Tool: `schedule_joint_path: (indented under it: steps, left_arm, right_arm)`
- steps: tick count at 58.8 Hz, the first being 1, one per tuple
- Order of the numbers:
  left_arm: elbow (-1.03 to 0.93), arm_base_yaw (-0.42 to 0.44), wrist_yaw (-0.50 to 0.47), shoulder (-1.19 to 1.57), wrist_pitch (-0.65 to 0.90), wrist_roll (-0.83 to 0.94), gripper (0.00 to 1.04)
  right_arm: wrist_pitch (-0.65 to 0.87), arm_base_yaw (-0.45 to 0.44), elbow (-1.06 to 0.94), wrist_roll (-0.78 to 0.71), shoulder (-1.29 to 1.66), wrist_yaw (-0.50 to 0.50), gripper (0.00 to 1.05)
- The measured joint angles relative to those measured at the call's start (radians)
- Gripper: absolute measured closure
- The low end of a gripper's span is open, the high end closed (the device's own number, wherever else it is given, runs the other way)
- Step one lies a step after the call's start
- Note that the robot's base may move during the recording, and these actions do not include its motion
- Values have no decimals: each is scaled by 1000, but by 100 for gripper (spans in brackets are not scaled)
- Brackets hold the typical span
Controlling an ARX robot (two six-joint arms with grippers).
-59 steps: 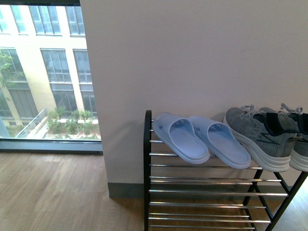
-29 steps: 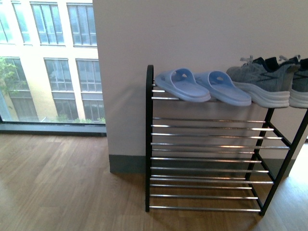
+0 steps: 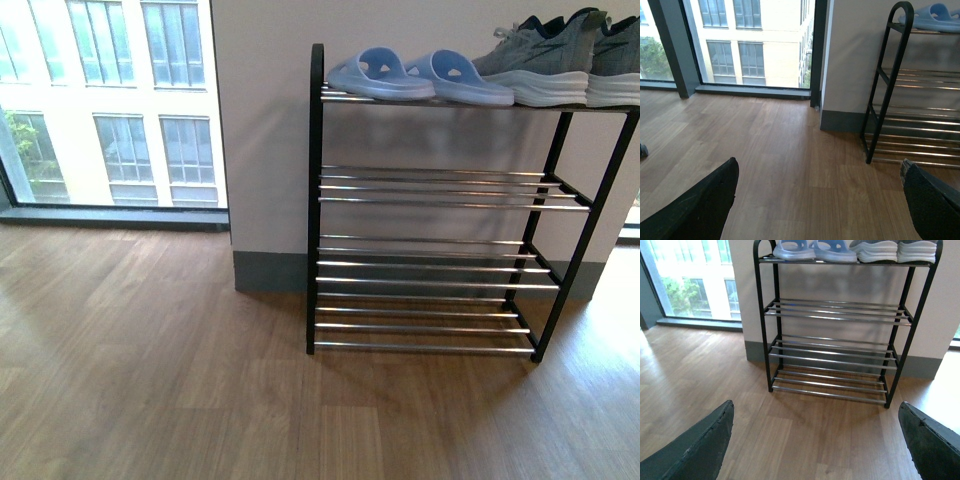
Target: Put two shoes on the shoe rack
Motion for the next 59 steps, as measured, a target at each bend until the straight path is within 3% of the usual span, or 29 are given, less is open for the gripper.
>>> schedule_joint_path:
  steps: [59]
  left_arm:
    - [0,0,0,0,0,0,9]
  right_arm:
    - [0,0,0,0,-1,0,9]
